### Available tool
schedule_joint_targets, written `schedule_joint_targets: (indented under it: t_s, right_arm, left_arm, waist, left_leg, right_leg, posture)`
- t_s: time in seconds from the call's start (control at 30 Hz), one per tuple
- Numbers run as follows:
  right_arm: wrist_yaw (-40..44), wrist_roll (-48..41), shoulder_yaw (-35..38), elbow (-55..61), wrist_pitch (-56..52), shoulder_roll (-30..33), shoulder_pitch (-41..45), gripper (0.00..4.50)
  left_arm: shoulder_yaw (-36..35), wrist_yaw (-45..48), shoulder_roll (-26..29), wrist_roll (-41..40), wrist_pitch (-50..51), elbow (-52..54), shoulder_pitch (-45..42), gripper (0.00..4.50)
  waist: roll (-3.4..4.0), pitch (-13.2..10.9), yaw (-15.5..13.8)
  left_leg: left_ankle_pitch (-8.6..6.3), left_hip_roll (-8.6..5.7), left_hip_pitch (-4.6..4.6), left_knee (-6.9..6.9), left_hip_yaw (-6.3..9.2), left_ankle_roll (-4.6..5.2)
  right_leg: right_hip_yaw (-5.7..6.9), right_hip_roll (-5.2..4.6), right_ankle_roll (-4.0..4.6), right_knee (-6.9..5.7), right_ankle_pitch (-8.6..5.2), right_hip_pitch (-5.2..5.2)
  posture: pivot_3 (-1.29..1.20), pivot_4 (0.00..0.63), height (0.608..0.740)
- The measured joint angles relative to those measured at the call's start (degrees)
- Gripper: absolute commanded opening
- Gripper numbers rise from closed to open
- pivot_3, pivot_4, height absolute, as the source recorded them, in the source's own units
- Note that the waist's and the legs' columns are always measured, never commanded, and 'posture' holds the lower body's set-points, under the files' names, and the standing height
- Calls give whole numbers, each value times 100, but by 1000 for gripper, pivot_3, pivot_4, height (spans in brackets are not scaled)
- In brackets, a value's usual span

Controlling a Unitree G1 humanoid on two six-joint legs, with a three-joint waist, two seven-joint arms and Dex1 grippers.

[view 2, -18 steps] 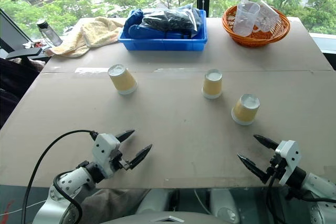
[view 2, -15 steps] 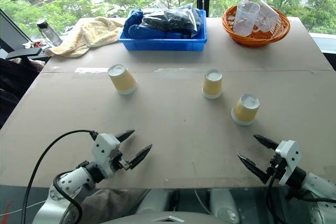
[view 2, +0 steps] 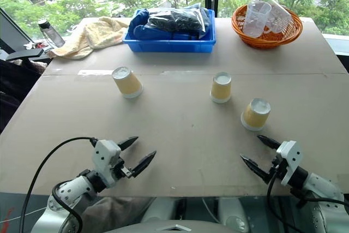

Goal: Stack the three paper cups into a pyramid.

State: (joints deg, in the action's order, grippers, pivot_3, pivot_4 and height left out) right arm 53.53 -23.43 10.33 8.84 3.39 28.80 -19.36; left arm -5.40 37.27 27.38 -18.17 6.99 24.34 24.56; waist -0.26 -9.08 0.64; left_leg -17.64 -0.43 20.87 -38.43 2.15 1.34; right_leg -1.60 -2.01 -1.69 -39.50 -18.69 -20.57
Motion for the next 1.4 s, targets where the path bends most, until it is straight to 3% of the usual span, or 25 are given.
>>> schedule_joint_targets:
  t_s: [0.27, 0.47, 0.67, 0.9, 1.07, 1.4]
  right_arm:
    - [122, -199, -110, 124, 61, -98, -36, 4478]
    - [226, -616, -190, 740, -104, -84, 24, 4478]
    - [-172, -929, -425, 1703, -667, -76, 651, 4478]
    - [-636, -1145, -667, 2256, -1184, -114, 1074, 4478]
    - [-713, -1168, -701, 2272, -1226, -113, 1066, 4478]
    - [-768, -1140, -737, 2271, -1195, -143, 1029, 4478]
  left_arm:
    - [-286, -189, -94, -245, 169, 152, -91, 4500]
    - [-871, -1242, -517, -146, 236, -452, -1387, 4500]
    - [-1094, -2094, -507, 342, 183, -1489, -2834, 4500]
    - [-938, -1982, -321, 730, -275, -2972, -3840, 4500]
    - [-700, -1706, -303, 805, -548, -3429, -4151, 4500]
    - [-521, -1754, -457, 1051, -1225, -5160, -5329, 4500]
  waist:
    - [0, -1, -3]
    - [-2, 0, -13]
    - [-18, -3, -3]
    - [-37, 0, -9]
    - [-43, 3, -11]
    - [-46, 2, -4]
  left_leg:
    - [0, 0, 1, 5, 3, 0]
    - [1, -2, 2, 4, 7, -1]
    - [6, -5, 6, 2, 9, -10]
    - [18, -7, 44, 0, 19, -32]
    - [22, -9, 111, -26, 28, -38]
    - [24, -17, 126, -68, 50, -40]
  right_leg:
    - [3, 0, 0, 8, 0, 0]
    - [9, 1, -2, 7, 1, 1]
    - [13, 2, -3, 6, 2, -2]
    - [26, 1, -4, 14, 2, -34]
    - [34, 0, -4, -16, 3, -99]
    - [56, 1, -4, -39, 3, -99]
  posture:
    - [0, 150, 740]
    - [0, 150, 740]
    - [0, 150, 740]
    - [0, 150, 740]
    - [0, 150, 740]
    - [0, 150, 740]
